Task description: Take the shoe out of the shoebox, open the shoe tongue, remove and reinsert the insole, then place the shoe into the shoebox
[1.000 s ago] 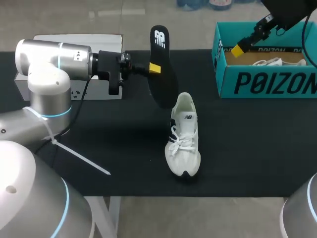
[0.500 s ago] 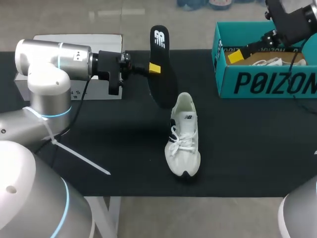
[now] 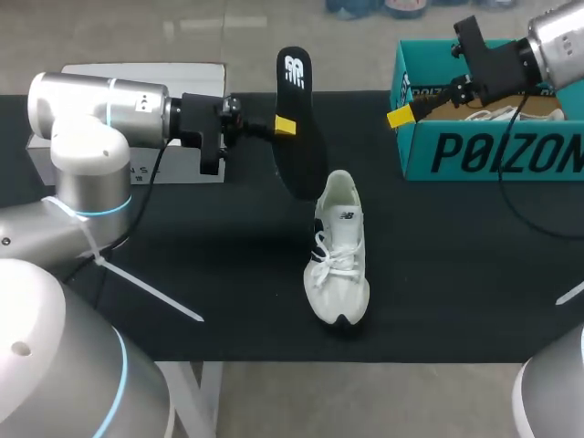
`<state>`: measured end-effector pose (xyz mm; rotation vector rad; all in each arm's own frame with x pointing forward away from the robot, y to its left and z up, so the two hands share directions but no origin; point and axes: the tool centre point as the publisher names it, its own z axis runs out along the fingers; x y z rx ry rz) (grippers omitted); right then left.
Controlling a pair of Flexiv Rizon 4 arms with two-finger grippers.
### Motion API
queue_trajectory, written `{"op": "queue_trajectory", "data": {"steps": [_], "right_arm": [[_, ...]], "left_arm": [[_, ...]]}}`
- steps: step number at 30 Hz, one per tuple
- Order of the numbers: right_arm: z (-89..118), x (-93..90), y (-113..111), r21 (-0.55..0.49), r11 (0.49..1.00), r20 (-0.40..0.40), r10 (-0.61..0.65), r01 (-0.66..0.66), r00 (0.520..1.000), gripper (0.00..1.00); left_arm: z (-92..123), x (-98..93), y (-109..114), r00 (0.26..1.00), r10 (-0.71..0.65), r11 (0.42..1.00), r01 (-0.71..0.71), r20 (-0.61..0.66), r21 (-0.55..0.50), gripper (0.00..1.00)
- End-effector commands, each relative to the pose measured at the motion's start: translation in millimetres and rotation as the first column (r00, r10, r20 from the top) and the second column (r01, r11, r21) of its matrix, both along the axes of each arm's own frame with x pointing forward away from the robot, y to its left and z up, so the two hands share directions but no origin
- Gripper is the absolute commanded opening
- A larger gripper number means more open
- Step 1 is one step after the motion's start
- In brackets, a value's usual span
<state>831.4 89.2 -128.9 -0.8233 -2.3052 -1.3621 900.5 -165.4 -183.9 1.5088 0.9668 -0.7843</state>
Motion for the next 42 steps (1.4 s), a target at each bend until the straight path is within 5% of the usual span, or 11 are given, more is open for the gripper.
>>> {"op": "queue_trajectory", "data": {"steps": [1,19,42], "right_arm": [[-14,18.2,19,0.067,0.995,-0.037,0.075,-0.073,0.996,1.00],[-42,51.1,78,0.163,0.970,-0.046,0.189,-0.179,0.981,1.00],[-48,55.0,114,0.184,0.960,-0.046,0.225,-0.213,0.973,1.00]], "left_arm": [[0,0.1,0,1.000,0.000,1.000,0.000,0.001,0.002,0.00],[0,0.1,0,1.000,0.000,1.000,0.000,0.001,0.002,0.00],[0,0.1,0,1.000,0.000,1.000,0.000,0.001,0.002,0.00]]}}
